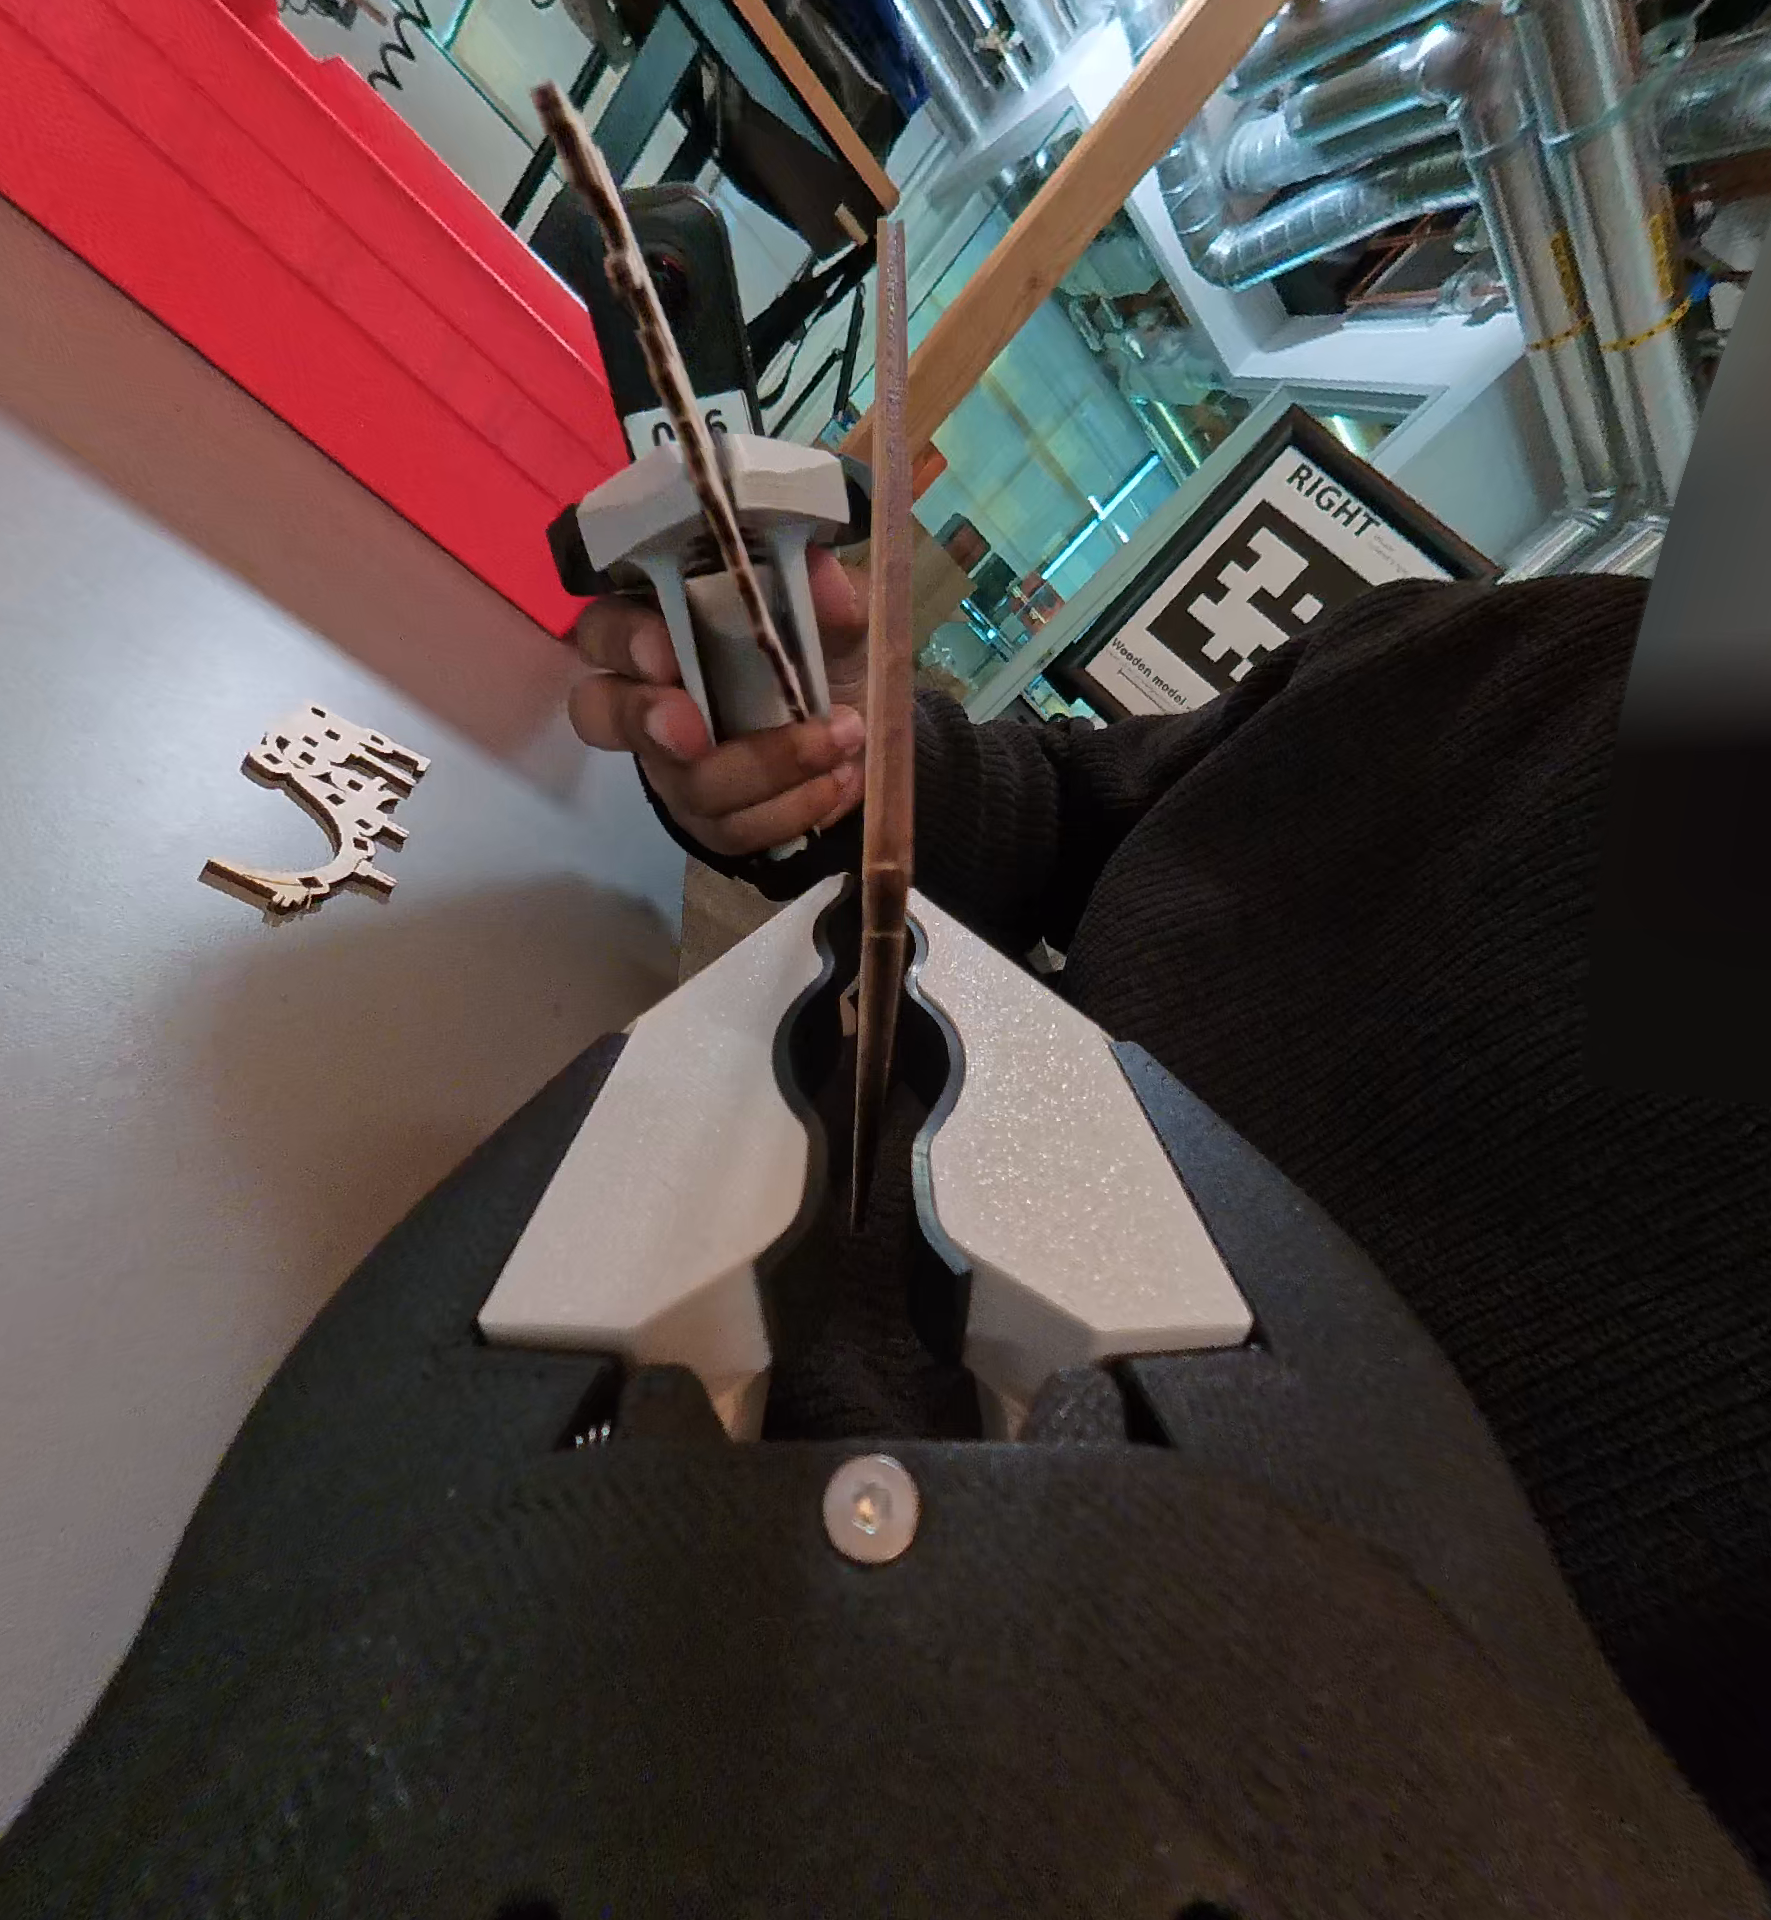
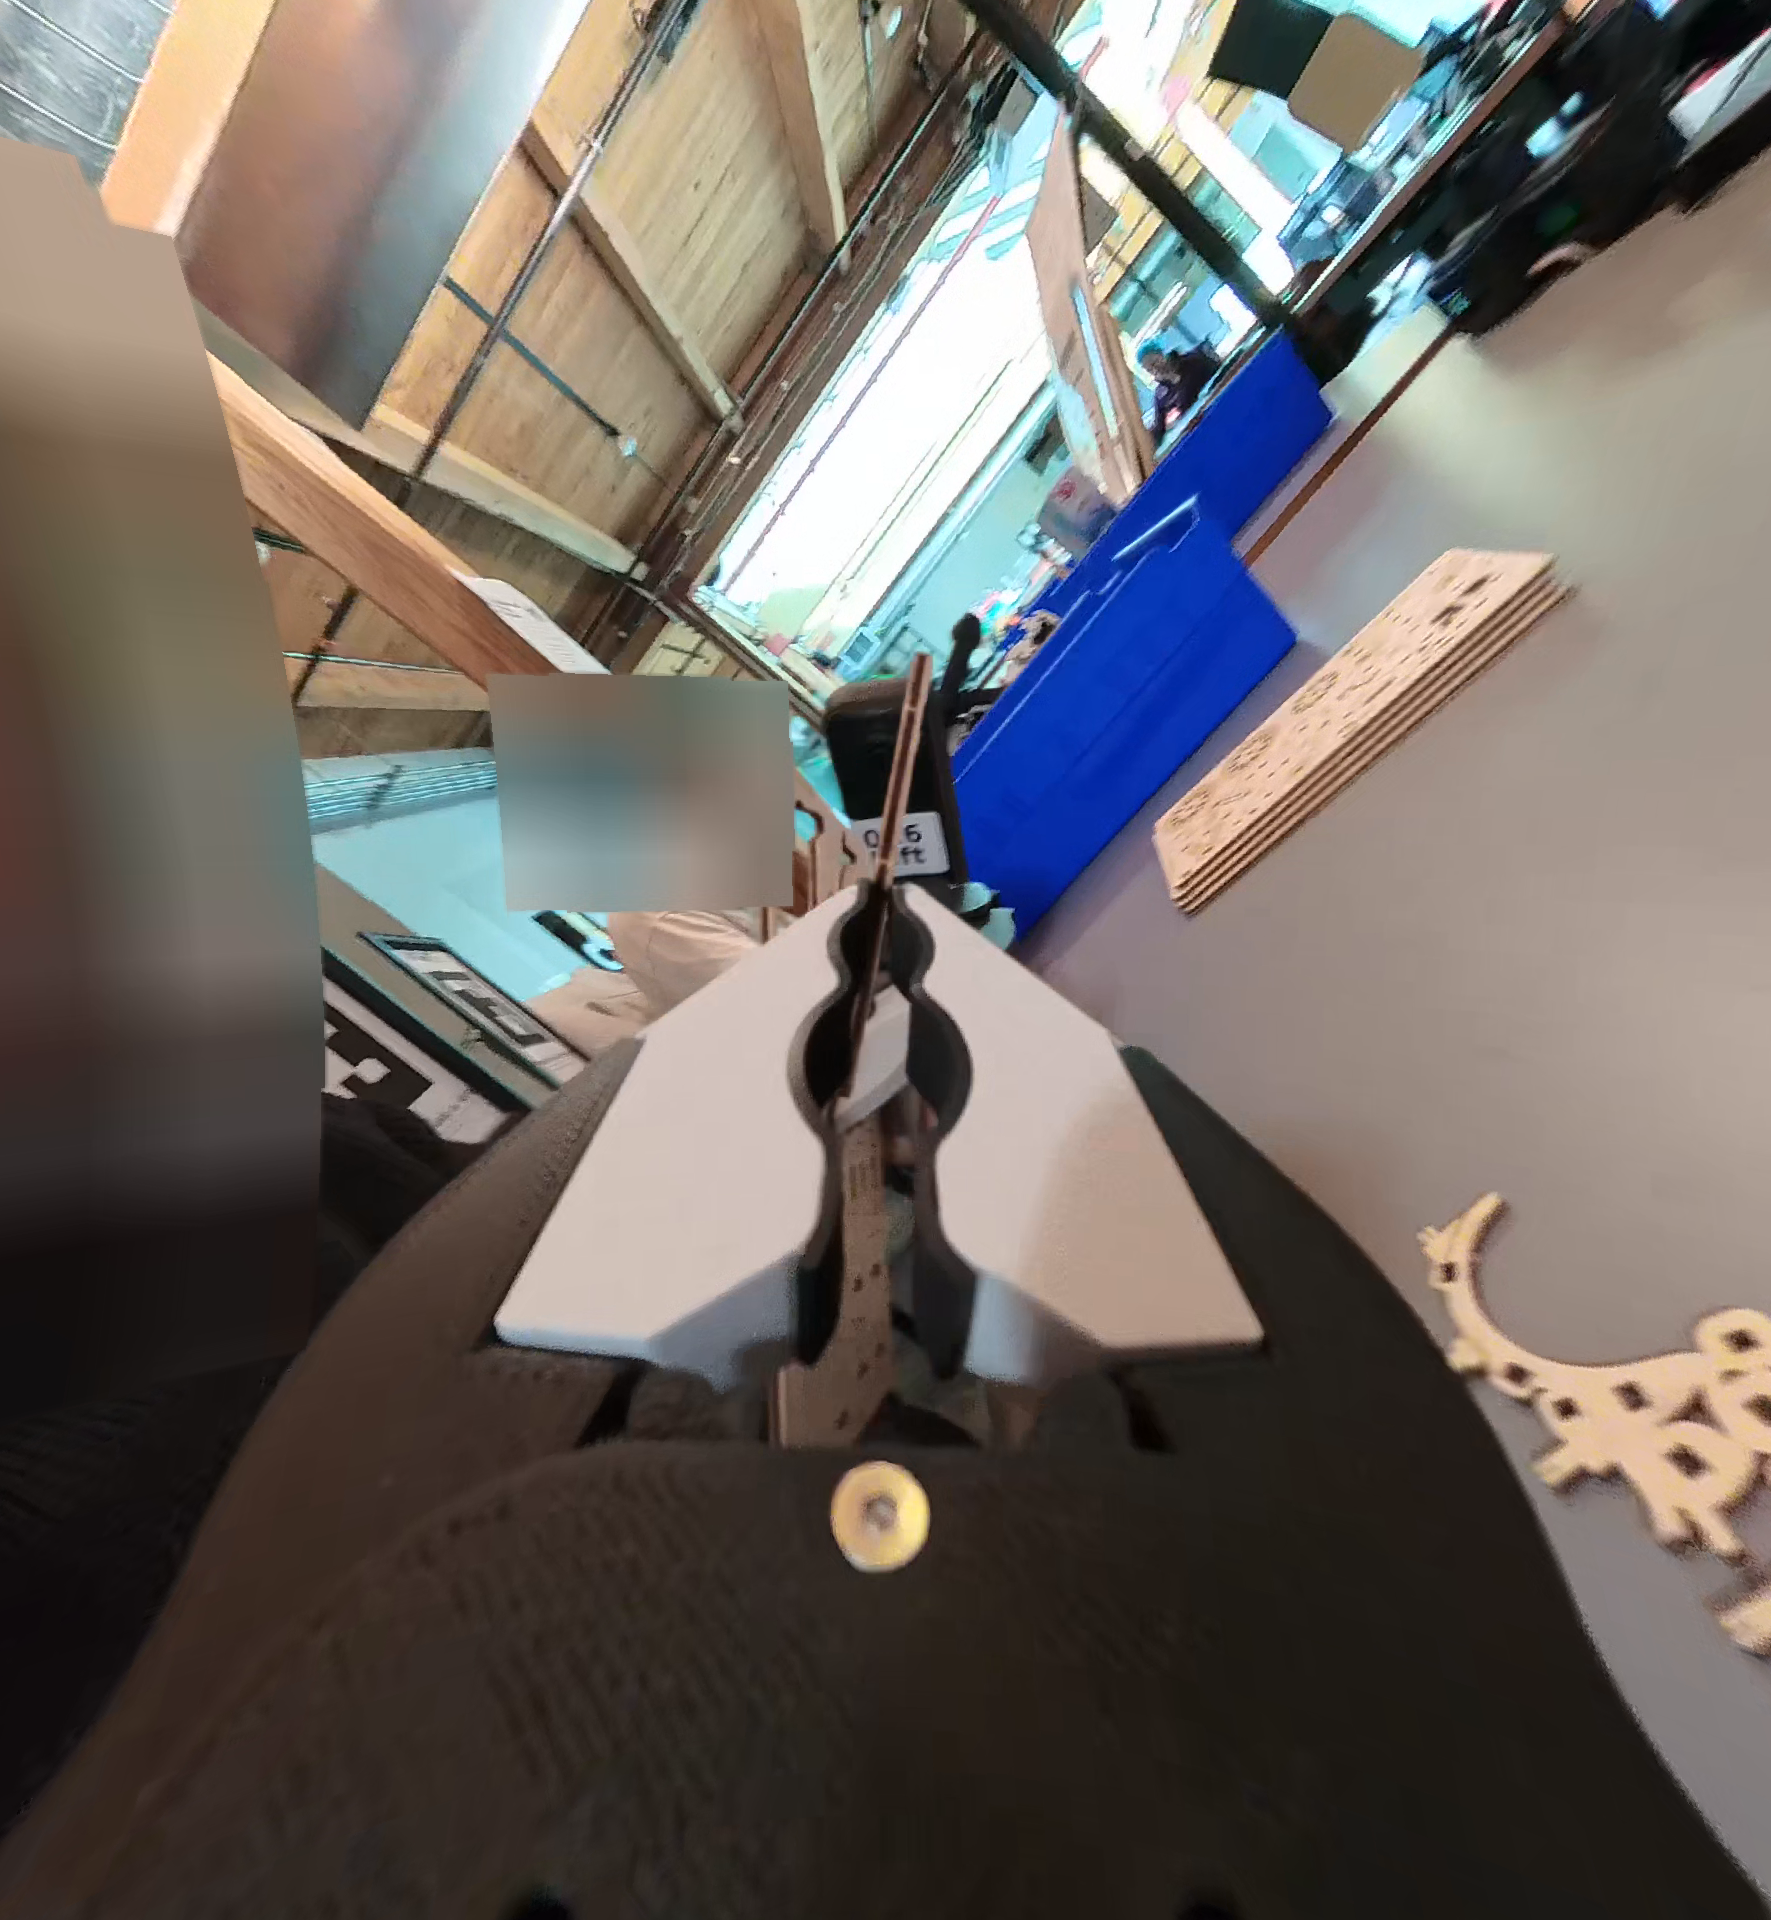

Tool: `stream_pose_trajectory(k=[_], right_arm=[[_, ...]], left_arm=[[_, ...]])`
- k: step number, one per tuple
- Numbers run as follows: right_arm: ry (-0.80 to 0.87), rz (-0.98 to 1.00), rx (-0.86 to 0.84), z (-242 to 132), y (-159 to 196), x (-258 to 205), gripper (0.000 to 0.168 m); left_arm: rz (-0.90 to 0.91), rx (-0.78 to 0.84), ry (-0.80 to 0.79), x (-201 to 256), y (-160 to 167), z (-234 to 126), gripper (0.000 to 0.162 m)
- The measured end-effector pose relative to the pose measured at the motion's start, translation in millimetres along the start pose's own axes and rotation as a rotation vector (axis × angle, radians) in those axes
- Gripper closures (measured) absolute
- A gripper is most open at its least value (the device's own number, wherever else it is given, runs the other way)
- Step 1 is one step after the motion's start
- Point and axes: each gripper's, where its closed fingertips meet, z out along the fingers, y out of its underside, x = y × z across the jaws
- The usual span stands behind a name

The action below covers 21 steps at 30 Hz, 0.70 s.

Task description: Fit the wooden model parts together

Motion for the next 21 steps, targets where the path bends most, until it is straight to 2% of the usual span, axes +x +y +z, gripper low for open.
stream_pose_trajectory(k=[4, 10, 15, 21], right_arm=[[0.143, -0.162, 0.027, -13, -19, 11, 0.167], [0.306, -0.323, 0.04, -34, -36, 20, 0.167], [0.319, -0.312, 0.003, -33, -24, 27, 0.167], [0.273, -0.245, -0.002, -31, -18, 32, 0.167]], left_arm=[[-0.022, 0.057, -0.017, -4, -10, -10, 0.162], [-0.131, 0.24, -0.255, -50, -34, -54, 0.162], [-0.197, 0.323, -0.332, -68, -41, -82, 0.162], [-0.247, 0.232, -0.389, -81, -25, -76, 0.162]])
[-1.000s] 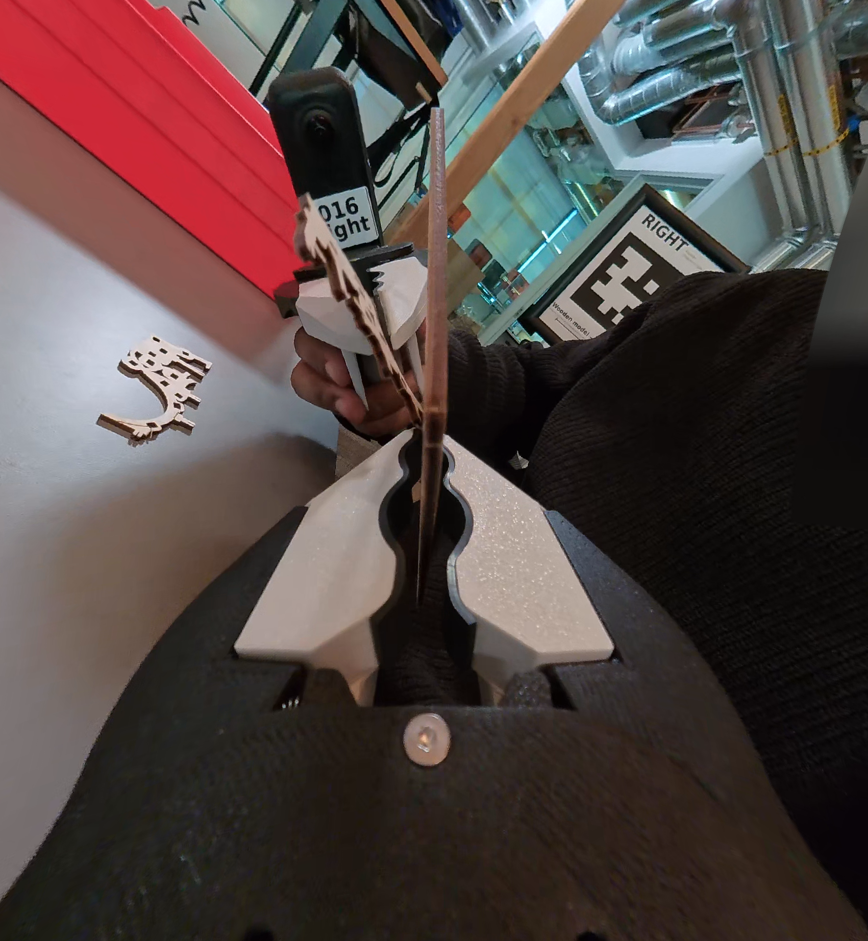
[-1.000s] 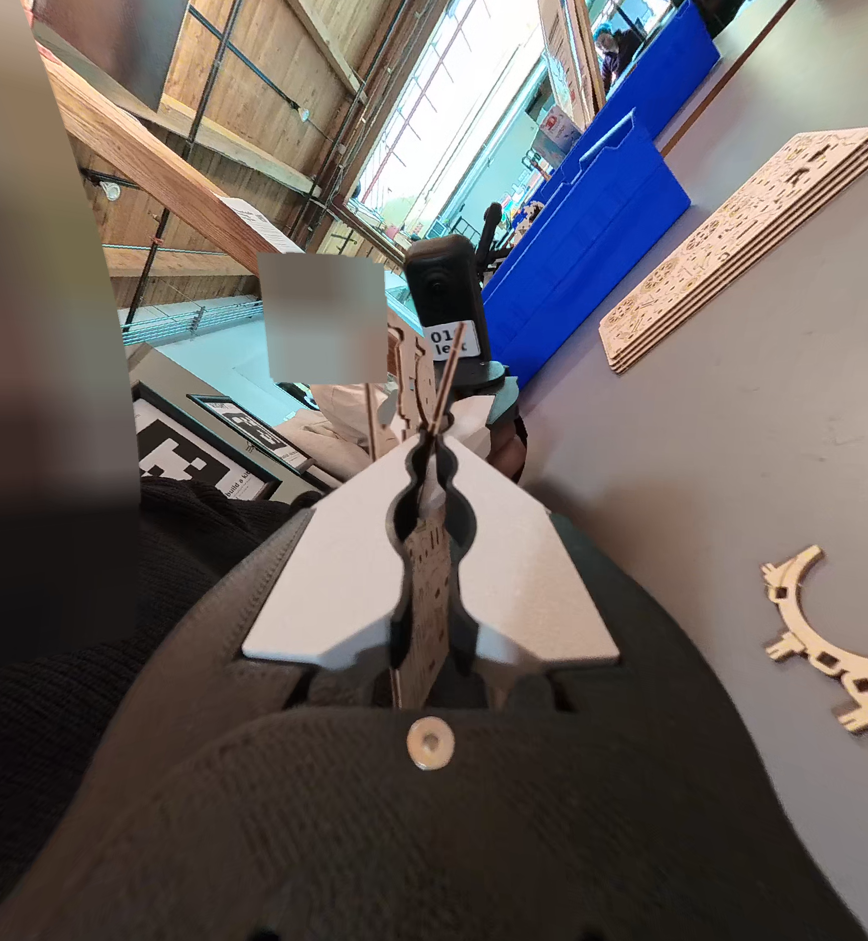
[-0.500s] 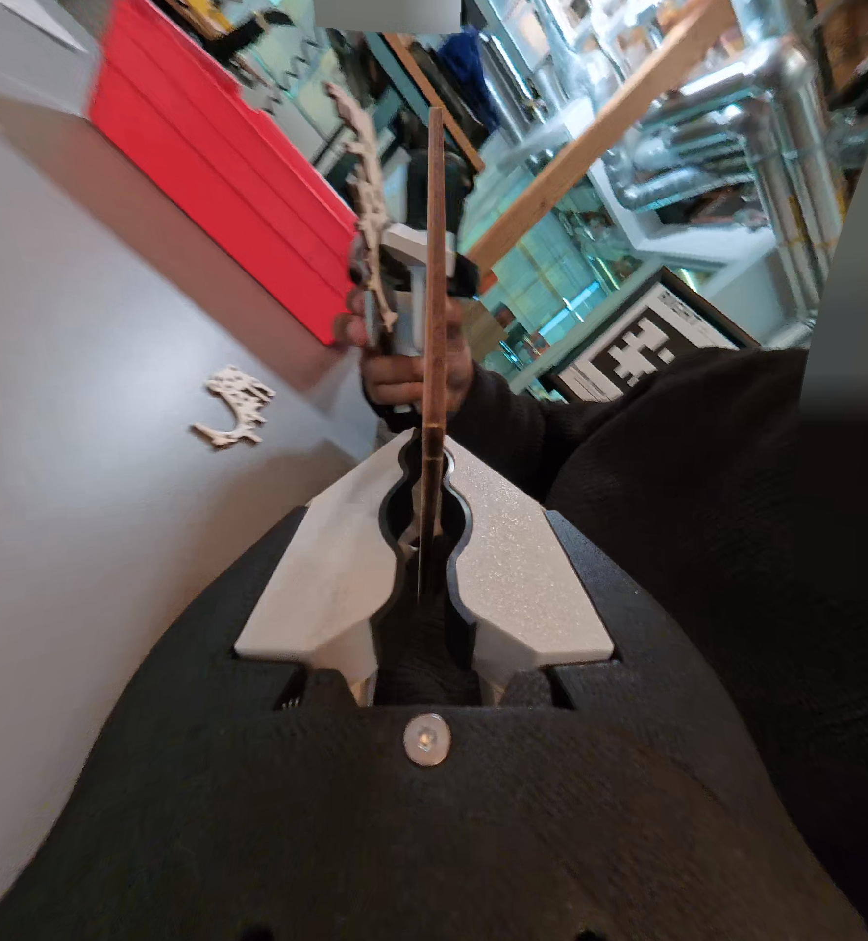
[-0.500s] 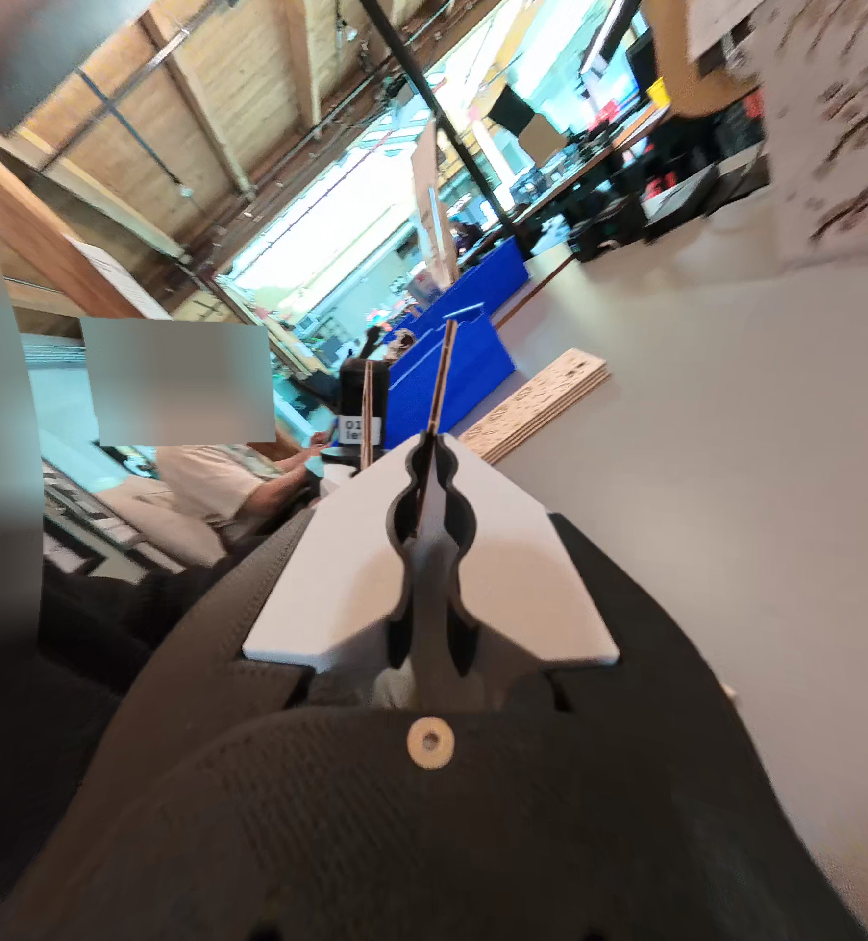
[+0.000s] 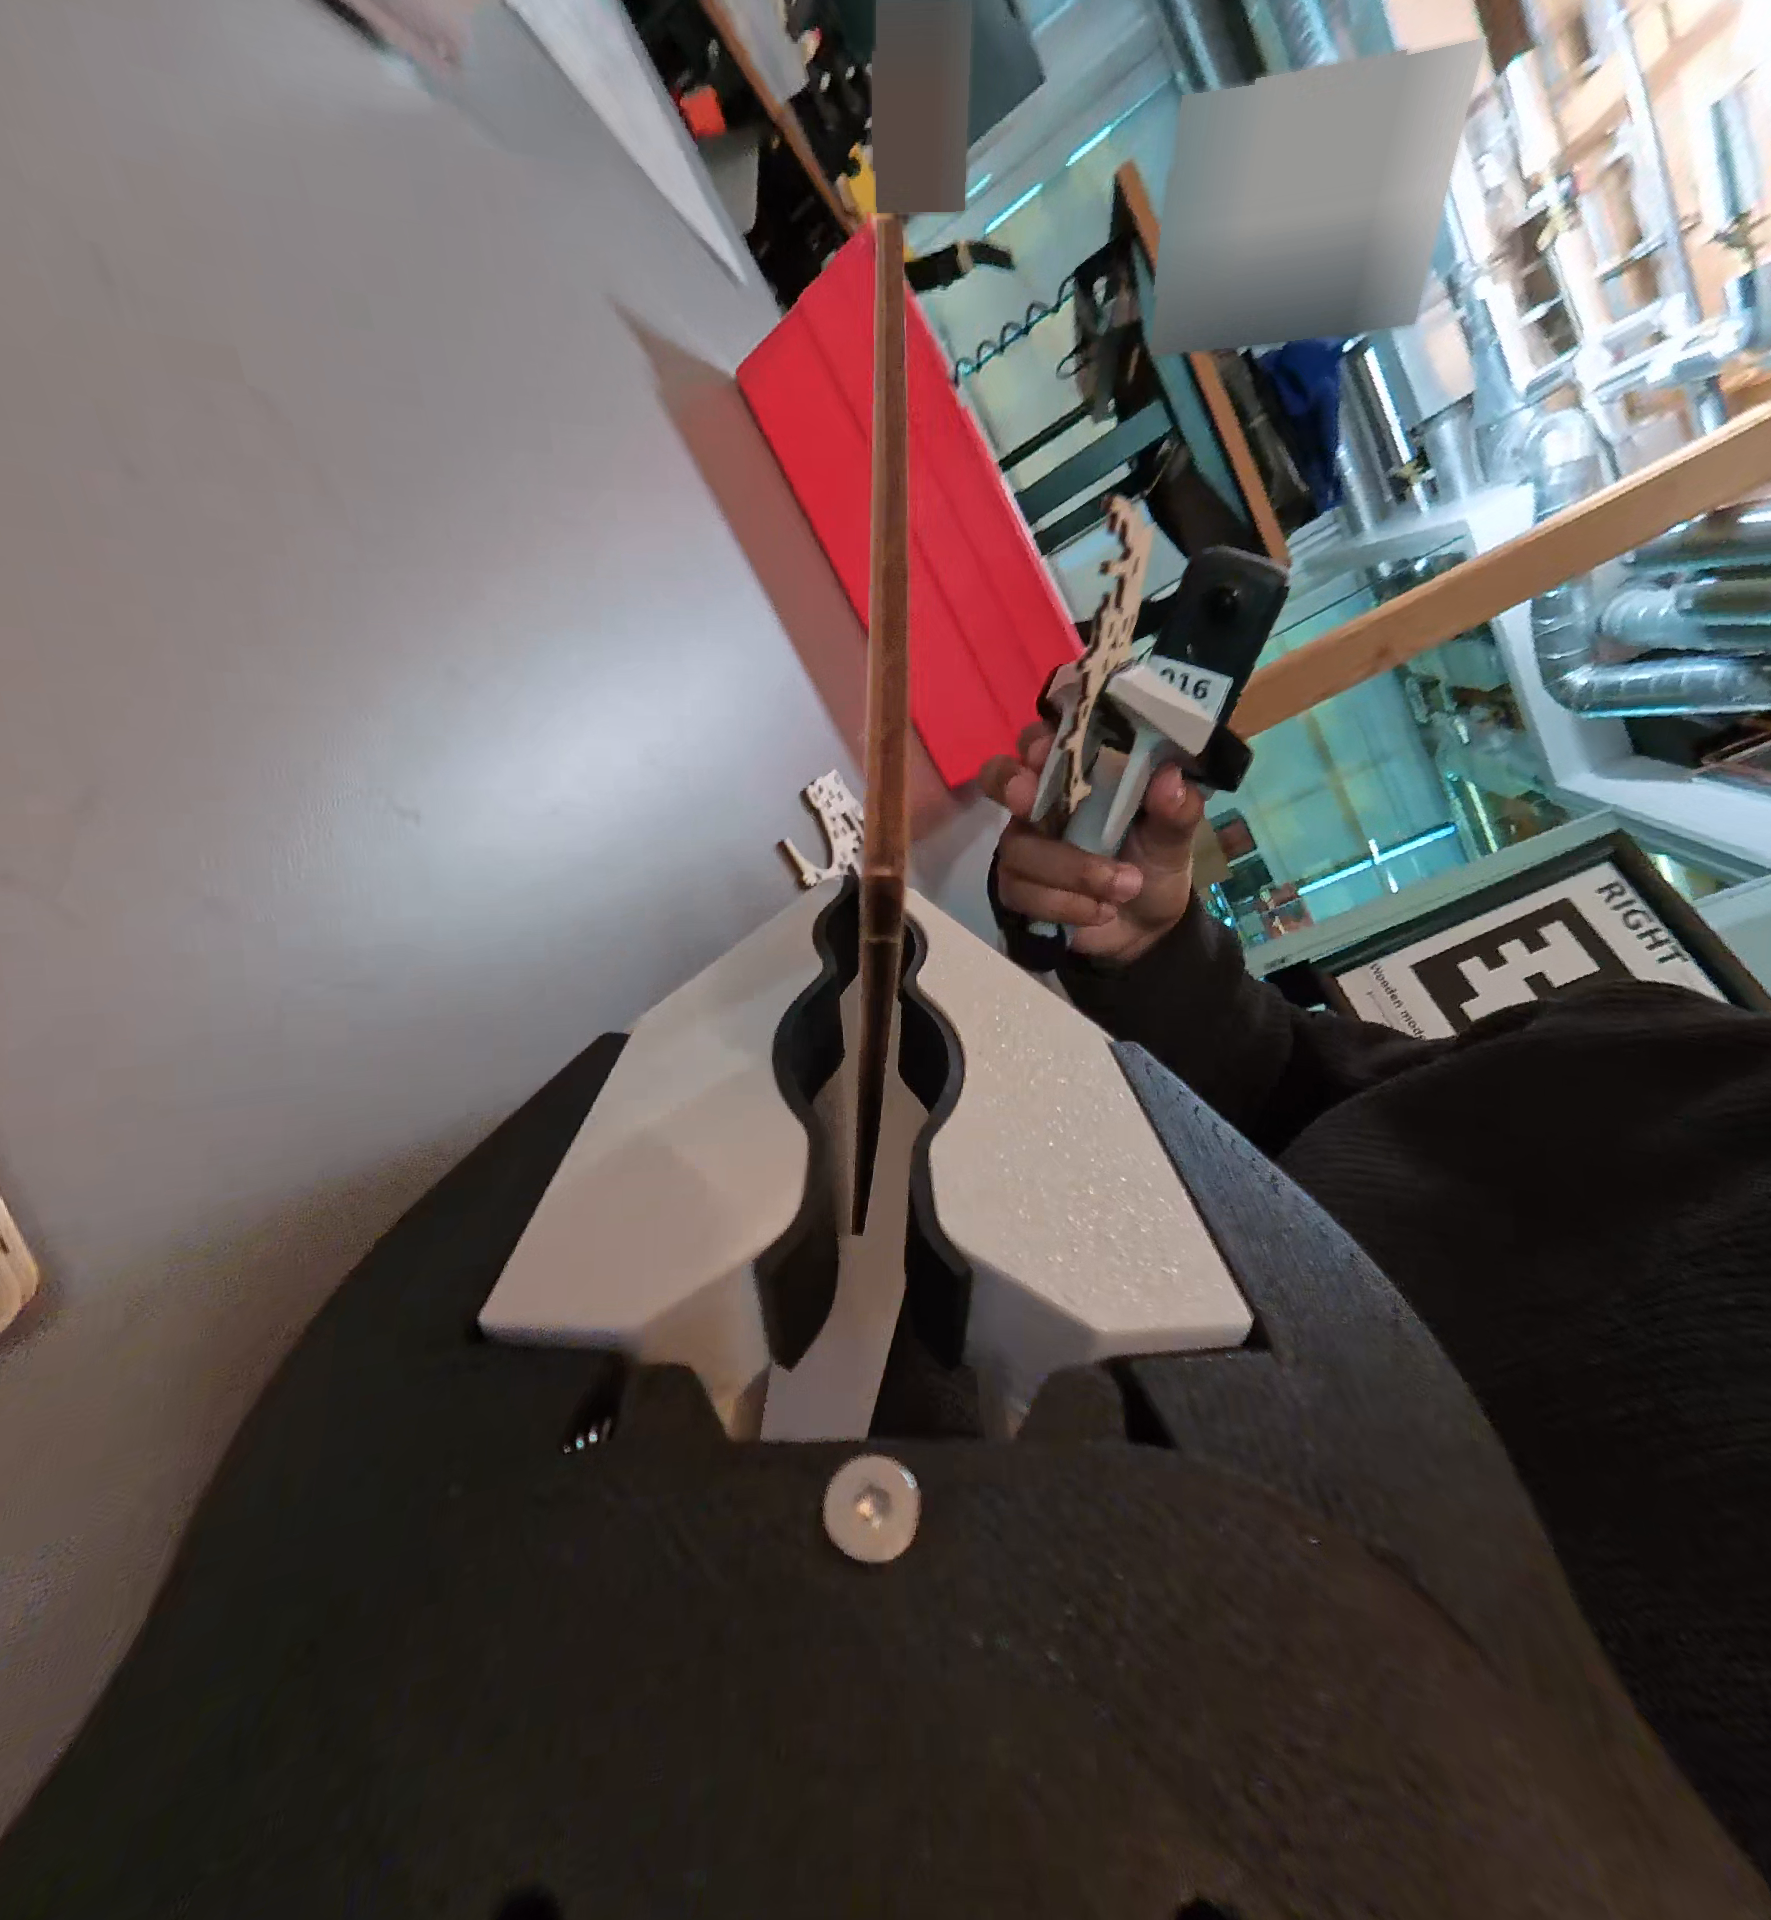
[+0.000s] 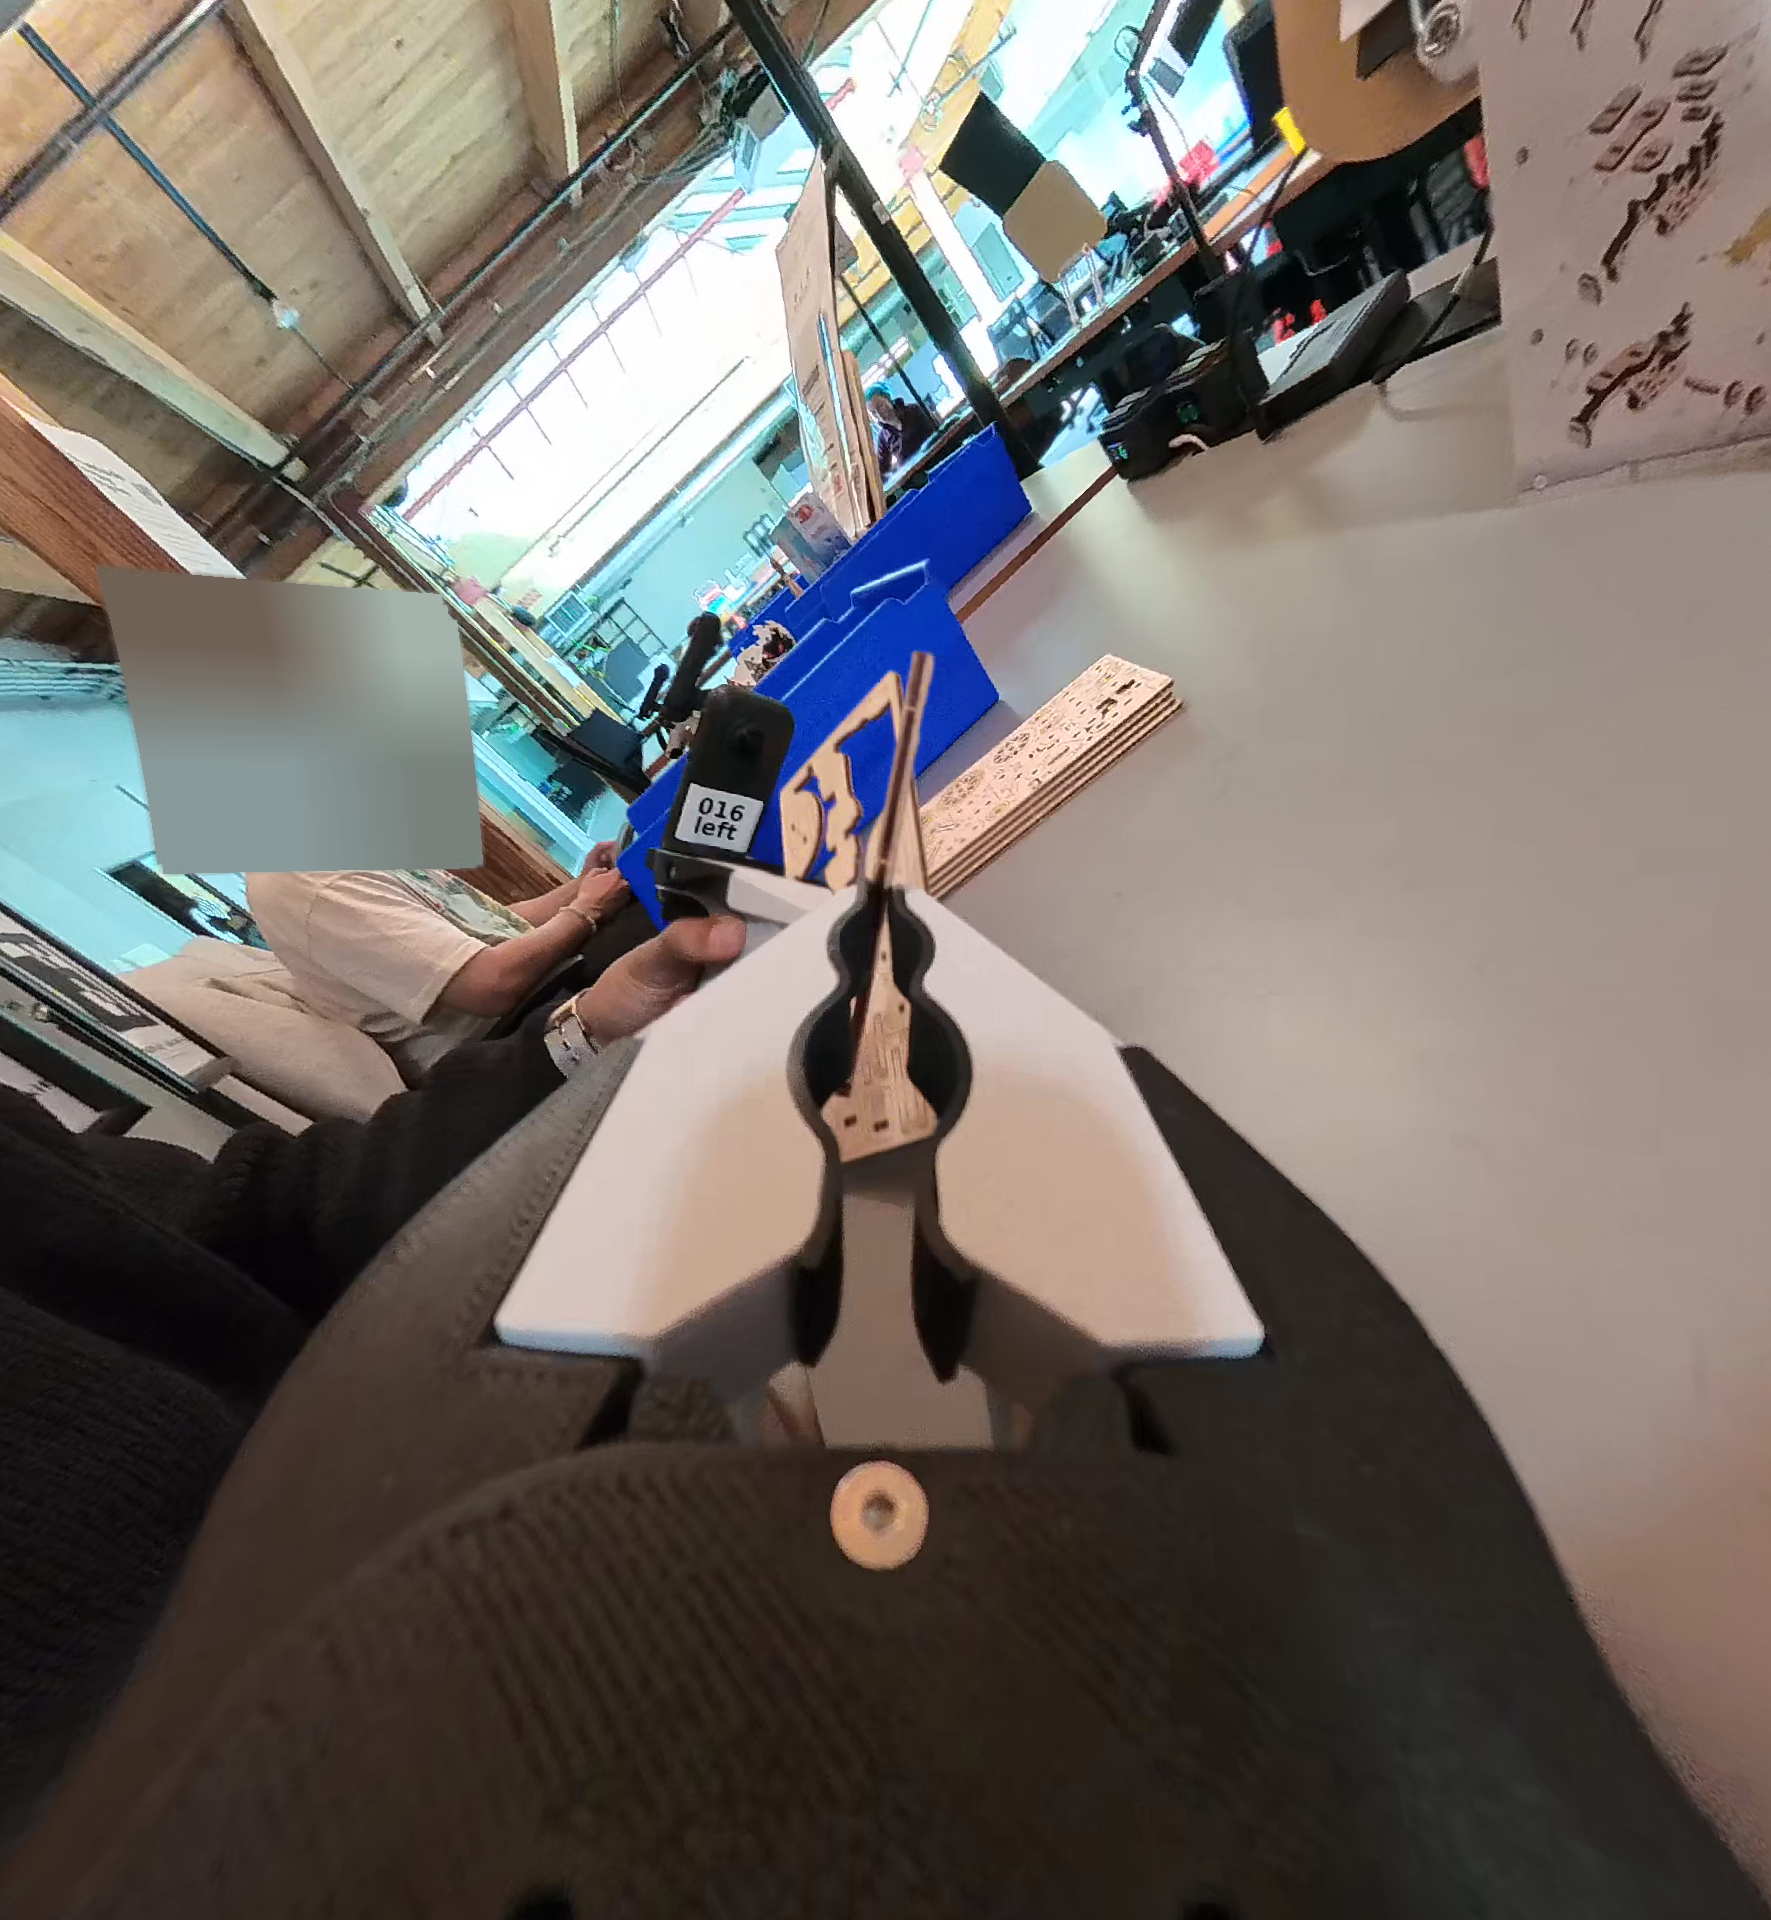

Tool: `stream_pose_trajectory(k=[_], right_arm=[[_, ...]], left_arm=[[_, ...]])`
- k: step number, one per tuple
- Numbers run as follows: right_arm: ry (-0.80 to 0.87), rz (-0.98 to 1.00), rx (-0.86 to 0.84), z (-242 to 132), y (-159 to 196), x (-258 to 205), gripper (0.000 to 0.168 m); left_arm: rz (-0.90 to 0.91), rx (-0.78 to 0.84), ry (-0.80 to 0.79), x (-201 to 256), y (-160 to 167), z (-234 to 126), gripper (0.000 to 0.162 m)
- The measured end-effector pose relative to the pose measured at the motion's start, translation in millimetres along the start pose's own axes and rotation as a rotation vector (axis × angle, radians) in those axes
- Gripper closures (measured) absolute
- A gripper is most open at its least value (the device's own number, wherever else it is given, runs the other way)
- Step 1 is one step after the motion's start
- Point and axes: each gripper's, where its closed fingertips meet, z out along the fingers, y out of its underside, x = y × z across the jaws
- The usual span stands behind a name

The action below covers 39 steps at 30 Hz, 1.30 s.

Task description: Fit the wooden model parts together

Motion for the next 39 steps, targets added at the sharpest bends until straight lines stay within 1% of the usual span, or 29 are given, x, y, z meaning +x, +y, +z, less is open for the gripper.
stream_pose_trajectory(k=[6, 14, 18, 23, 27, 30, 34, 39], right_arm=[[-0.01, 0.019, -0.012, 1, 4, 3, 0.167], [-0.009, 0.048, -0.007, 1, 5, 8, 0.167], [-0.007, 0.05, -0.011, 1, 6, 10, 0.167], [-0.003, 0.045, -0.016, 1, 7, 13, 0.167], [-0.013, 0.084, -0.003, 1, 6, 16, 0.167], [-0.015, 0.083, -0.006, 2, 7, 15, 0.167], [-0.022, 0.089, -0.008, 3, 8, 14, 0.167], [-0.019, 0.094, -0.003, 2, 7, 16, 0.167]], left_arm=[[-0.003, -0.06, -0.093, -14, 9, 4, 0.161], [-0.02, -0.041, -0.172, -28, 6, -2, 0.159], [-0.008, -0.04, -0.222, -34, 5, -3, 0.154], [0.033, -0.042, -0.301, -42, 4, -6, 0.14], [0.034, -0.037, -0.327, -46, 3, -8, 0.137], [0.071, -0.063, -0.367, -49, 5, -9, 0.136], [0.133, -0.077, -0.414, -50, 5, -10, 0.13], [0.152, -0.067, -0.45, -52, 2, -14, 0.126]])
